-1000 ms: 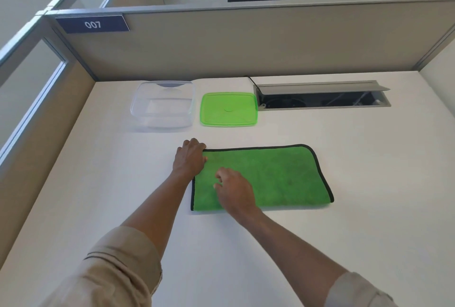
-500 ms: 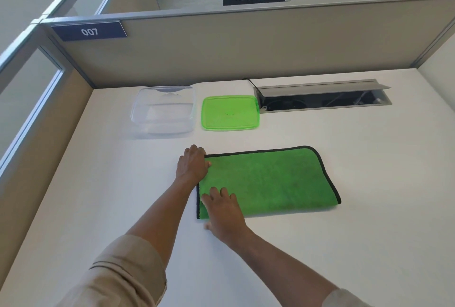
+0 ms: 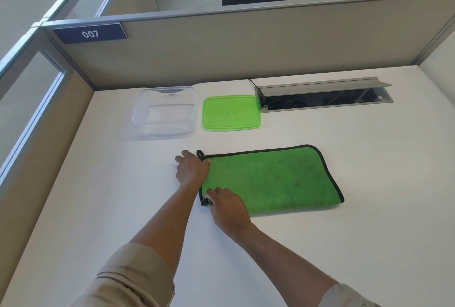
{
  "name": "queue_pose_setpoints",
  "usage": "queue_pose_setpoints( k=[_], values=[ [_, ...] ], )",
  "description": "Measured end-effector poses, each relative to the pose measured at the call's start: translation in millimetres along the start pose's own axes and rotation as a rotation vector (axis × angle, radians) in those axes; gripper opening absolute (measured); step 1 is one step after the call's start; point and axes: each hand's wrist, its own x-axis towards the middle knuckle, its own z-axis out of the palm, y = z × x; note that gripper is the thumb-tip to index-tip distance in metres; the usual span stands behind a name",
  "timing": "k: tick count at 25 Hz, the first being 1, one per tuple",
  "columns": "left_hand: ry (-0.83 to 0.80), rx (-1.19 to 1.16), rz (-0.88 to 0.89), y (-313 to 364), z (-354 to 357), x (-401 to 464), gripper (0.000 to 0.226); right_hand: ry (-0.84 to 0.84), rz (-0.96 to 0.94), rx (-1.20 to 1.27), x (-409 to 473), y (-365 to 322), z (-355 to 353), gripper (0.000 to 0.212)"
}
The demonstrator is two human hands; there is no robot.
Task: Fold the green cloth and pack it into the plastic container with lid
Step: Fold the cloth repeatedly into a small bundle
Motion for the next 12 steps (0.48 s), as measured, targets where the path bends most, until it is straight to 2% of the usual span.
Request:
queue_pose_setpoints(
  k=[2,5,7,10,12],
  values=[
    [-0.048,0.002,-0.096,3,-1,0,0.071,0.012,0.026,0.039,0,2,-1,0.018],
    [-0.104,-0.019,-0.141,3,-5,1,0.071,0.038,0.067,0.134,-1,6,-4,0.014],
    [-0.173,-0.059,-0.145,3,-11,1,0.061,0.08,0.072,0.213,-3,10,-7,0.014],
    [-0.247,-0.116,-0.135,1,-18,-3,0.035,0.171,0.058,0.338,-10,18,-13,0.016],
    [-0.279,-0.093,-0.146,1,-19,-10,0.035,0.229,0.048,0.397,-12,22,-17,0.016]
  ],
)
